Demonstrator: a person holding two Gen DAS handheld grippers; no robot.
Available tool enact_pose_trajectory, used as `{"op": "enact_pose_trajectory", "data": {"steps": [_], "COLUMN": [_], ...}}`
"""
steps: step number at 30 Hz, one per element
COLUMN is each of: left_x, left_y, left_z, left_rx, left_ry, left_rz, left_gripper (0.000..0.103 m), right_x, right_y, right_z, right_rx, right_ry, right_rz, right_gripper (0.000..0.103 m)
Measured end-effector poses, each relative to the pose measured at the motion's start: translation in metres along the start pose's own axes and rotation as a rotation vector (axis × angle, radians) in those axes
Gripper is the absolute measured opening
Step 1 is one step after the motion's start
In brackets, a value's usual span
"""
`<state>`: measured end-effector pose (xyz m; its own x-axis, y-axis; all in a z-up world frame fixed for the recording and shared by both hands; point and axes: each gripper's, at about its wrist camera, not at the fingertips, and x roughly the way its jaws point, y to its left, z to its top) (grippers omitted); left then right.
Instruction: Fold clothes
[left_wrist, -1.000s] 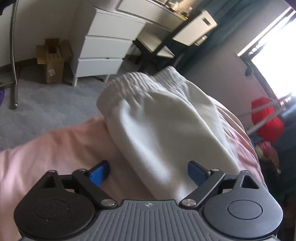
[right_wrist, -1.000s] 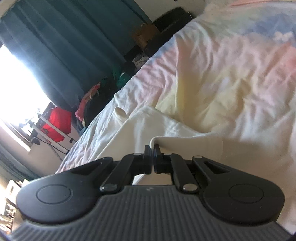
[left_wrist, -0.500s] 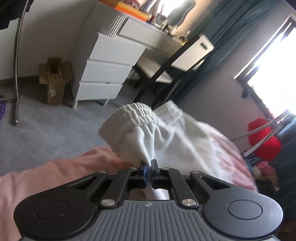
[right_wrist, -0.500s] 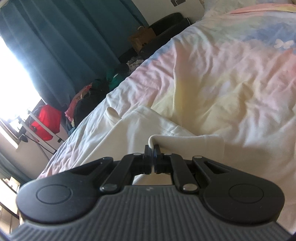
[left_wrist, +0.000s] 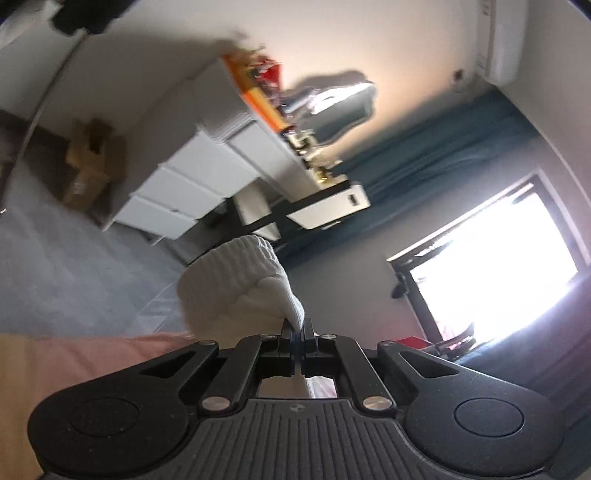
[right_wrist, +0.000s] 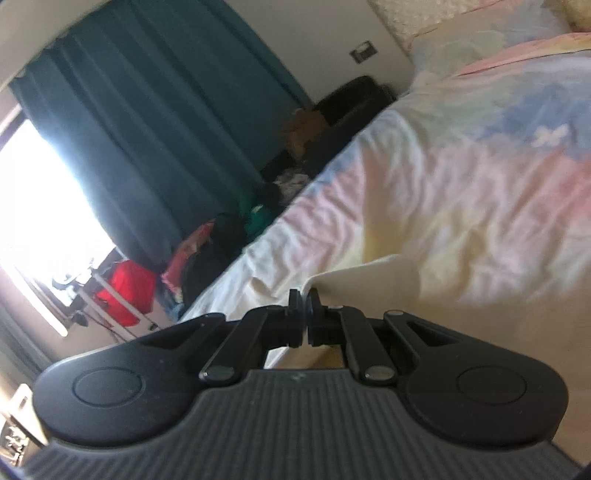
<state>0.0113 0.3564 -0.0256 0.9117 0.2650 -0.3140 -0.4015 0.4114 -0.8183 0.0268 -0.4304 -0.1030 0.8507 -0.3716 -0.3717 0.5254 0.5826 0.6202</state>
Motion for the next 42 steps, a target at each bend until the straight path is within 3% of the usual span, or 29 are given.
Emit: {"op": "enact_pose_trajectory", "data": {"steps": [4, 8, 14, 16, 18, 19, 20, 22, 24, 27, 30, 32, 33, 35, 39, 42], "left_x": [-0.013, -0.003, 0.006, 0.012, 0.017, 0.022, 0.025, 0.030, 0.038, 0.048, 0.052, 0.050, 0.049, 0.046, 0.031, 0.012], "left_y": [0.026, 0.035, 0.035, 0.040, 0.044, 0.048, 0.050, 0.054, 0.058, 0.065, 0.071, 0.071, 0.070, 0.068, 0.056, 0.051], "left_z": [0.002, -0.002, -0.006, -0.008, -0.010, -0.011, -0.012, -0.014, -0.019, -0.025, -0.029, -0.030, -0.031, -0.031, -0.024, -0.013], "left_rx": [0.039, 0.064, 0.152, 0.141, 0.130, 0.116, 0.114, 0.113, 0.106, 0.073, 0.041, 0.051, 0.058, 0.061, 0.049, -0.008], "left_ry": [0.069, 0.133, 0.167, 0.196, 0.226, 0.237, 0.249, 0.279, 0.326, 0.387, 0.404, 0.389, 0.384, 0.361, 0.270, 0.261], "left_rz": [0.092, 0.204, 0.294, 0.315, 0.335, 0.336, 0.338, 0.338, 0.328, 0.333, 0.330, 0.333, 0.333, 0.312, 0.218, 0.130], "left_gripper": [0.002, 0.003, 0.004, 0.009, 0.021, 0.024, 0.024, 0.034, 0.040, 0.042, 0.042, 0.035, 0.025, 0.010, 0.005, 0.005], "right_x": [-0.005, -0.007, 0.017, 0.027, 0.029, 0.026, 0.023, 0.020, 0.020, 0.036, 0.052, 0.058, 0.058, 0.051, 0.020, -0.006], "right_y": [-0.018, -0.035, -0.067, -0.071, -0.065, -0.063, -0.062, -0.064, -0.070, -0.080, -0.082, -0.076, -0.072, -0.065, -0.059, -0.055], "right_z": [0.001, 0.009, -0.003, -0.010, -0.012, -0.011, -0.010, -0.010, -0.011, -0.017, -0.024, -0.025, -0.024, -0.018, 0.003, 0.016], "right_rx": [0.057, 0.098, 0.287, 0.334, 0.305, 0.295, 0.285, 0.302, 0.341, 0.381, 0.420, 0.405, 0.382, 0.346, 0.329, 0.289], "right_ry": [0.060, 0.041, 0.213, 0.277, 0.282, 0.263, 0.243, 0.220, 0.214, 0.283, 0.306, 0.296, 0.278, 0.219, 0.071, 0.000], "right_rz": [-0.113, -0.144, -0.151, -0.137, -0.147, -0.156, -0.166, -0.167, -0.158, -0.148, -0.124, -0.106, -0.102, -0.092, -0.024, -0.018], "right_gripper": [0.008, 0.008, 0.008, 0.009, 0.018, 0.036, 0.062, 0.084, 0.084, 0.083, 0.055, 0.015, 0.008, 0.006, 0.006, 0.005]}}
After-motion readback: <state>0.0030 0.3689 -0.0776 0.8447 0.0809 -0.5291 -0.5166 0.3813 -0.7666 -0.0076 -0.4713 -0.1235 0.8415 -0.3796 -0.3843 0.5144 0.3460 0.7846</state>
